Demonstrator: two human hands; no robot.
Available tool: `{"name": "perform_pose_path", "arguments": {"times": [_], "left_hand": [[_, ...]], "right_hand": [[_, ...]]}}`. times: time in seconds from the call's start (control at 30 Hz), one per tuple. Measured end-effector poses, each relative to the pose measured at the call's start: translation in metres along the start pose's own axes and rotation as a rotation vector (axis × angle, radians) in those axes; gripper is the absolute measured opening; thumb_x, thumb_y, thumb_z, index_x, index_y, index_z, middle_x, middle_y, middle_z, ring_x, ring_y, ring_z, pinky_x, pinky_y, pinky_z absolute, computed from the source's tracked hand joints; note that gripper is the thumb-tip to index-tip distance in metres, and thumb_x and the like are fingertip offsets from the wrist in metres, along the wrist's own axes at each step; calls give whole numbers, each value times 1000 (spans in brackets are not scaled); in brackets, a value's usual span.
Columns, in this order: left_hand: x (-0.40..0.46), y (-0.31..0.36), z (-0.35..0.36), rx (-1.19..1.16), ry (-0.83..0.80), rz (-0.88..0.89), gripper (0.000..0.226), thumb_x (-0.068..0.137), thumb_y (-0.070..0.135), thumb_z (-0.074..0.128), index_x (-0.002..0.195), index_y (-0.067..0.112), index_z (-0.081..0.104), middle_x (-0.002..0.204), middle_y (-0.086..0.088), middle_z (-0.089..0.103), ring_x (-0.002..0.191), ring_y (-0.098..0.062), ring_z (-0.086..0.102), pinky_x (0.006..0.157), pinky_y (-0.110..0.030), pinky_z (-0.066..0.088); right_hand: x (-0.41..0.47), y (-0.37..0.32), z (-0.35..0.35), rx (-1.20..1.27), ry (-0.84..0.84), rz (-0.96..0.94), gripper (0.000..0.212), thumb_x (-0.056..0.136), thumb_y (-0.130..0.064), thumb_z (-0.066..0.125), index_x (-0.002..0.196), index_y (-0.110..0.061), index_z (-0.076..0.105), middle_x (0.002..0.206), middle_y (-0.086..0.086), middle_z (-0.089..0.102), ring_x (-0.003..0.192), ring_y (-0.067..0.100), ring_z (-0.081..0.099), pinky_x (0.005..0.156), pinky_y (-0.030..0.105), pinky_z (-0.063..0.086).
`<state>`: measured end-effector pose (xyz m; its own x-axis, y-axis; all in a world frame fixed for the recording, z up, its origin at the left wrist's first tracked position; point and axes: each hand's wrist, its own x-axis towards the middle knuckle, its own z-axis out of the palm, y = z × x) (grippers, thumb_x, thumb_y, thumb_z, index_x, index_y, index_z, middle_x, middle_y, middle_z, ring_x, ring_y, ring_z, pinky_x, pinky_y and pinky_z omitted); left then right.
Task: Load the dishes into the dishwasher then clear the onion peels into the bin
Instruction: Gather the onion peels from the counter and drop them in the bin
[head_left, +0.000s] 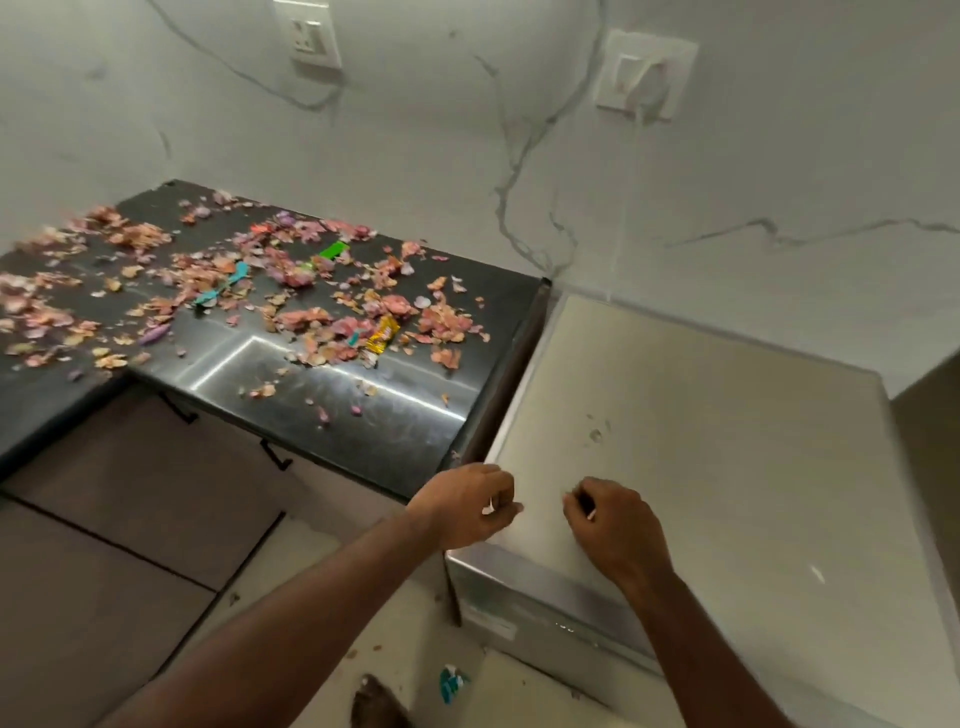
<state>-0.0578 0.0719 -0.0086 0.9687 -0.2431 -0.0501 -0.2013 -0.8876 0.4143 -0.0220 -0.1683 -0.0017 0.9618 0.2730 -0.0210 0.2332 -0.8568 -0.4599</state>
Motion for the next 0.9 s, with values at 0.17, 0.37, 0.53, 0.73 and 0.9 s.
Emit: {"name": "perform_pose_path", "arguments": {"times": [0.17, 0.37, 0.53, 0.73, 0.9], "left_hand": [[-21, -85, -52, 39, 138, -200, 40, 97, 42, 59, 132, 24, 56, 133, -1, 58, 124, -22, 55, 104, -35, 46], [-56, -175, -68, 282, -202, -541, 97, 94, 82, 17, 166, 20, -9, 174, -6, -11, 161, -31, -8, 128, -54, 9], [-36, -189, -96, 369, -368, -421, 96, 99, 68, 42, 166, 16, -4, 174, -12, -2, 160, -38, 7, 123, -55, 26], [-13, -210, -146, 362, -339, -251, 43, 101, 42, 59, 136, 17, 59, 130, -14, 66, 118, -36, 63, 97, -44, 50], [2, -233, -167, 199, -318, -382, 29, 98, 35, 65, 121, 18, 71, 121, -10, 72, 112, -33, 67, 92, -42, 53]], "right_hand": [[46, -98, 43, 84, -65, -230, 24, 91, -51, 55, 88, -29, 64, 87, -10, 63, 79, 11, 61, 69, 33, 53], [91, -193, 87, -18, -232, -350, 46, 93, -50, 56, 131, -26, 64, 130, -6, 63, 123, 17, 59, 105, 30, 48], [136, -251, 114, -218, -326, -283, 59, 96, -43, 55, 153, -30, 41, 161, 6, 40, 145, 26, 42, 121, 48, 35], [182, -305, 119, -485, -599, -236, 38, 97, -30, 61, 134, -24, 63, 141, 10, 62, 126, 32, 61, 102, 42, 53], [210, -331, 122, -559, -592, -180, 41, 97, -27, 64, 137, -19, 62, 140, 8, 63, 126, 31, 62, 98, 40, 52]]}}
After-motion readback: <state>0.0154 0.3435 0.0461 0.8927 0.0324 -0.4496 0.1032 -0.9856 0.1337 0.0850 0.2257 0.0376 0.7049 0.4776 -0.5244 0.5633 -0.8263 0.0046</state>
